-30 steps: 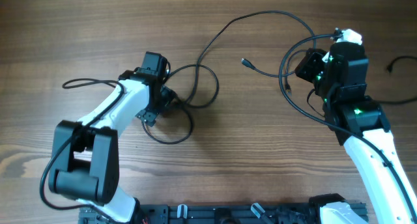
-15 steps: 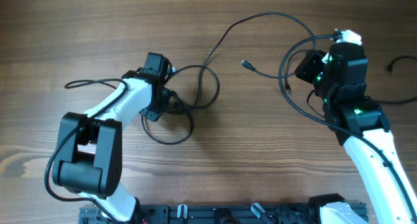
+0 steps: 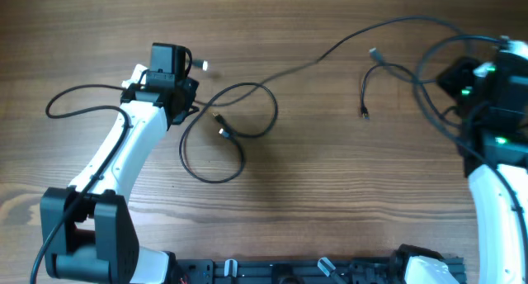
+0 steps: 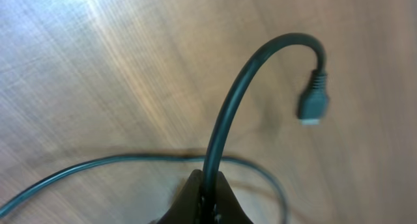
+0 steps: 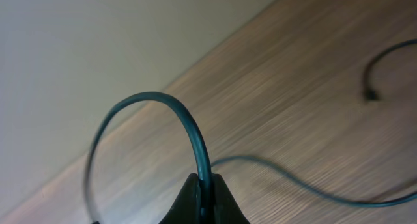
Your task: Untangle cables
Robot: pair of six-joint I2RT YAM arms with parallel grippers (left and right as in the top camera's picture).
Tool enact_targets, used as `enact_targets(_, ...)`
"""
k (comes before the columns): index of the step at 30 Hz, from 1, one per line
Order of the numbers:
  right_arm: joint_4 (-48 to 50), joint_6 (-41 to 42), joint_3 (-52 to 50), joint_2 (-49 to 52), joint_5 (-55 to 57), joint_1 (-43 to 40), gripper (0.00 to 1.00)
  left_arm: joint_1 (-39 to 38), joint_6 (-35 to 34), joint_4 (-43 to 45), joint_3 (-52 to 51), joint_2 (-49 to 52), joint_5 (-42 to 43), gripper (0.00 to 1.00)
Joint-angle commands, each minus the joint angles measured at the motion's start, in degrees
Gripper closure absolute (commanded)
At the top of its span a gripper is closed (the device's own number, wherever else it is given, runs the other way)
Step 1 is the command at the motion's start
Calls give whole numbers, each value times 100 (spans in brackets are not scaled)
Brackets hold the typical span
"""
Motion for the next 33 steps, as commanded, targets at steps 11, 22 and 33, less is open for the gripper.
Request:
enact_targets(11, 953, -310, 61, 907, -1040, -1770, 96, -192, -33, 1742, 85, -52, 92, 96)
enact_targets(22, 3794, 205, 87, 3134, -1132, -1770, 96, -743, -33, 4299, 85, 901, -439, 96)
enact_targets(33, 4358, 177, 2044, 5663, -1228, -1759, 95, -1014, -55, 6349, 85, 2363, -632, 96)
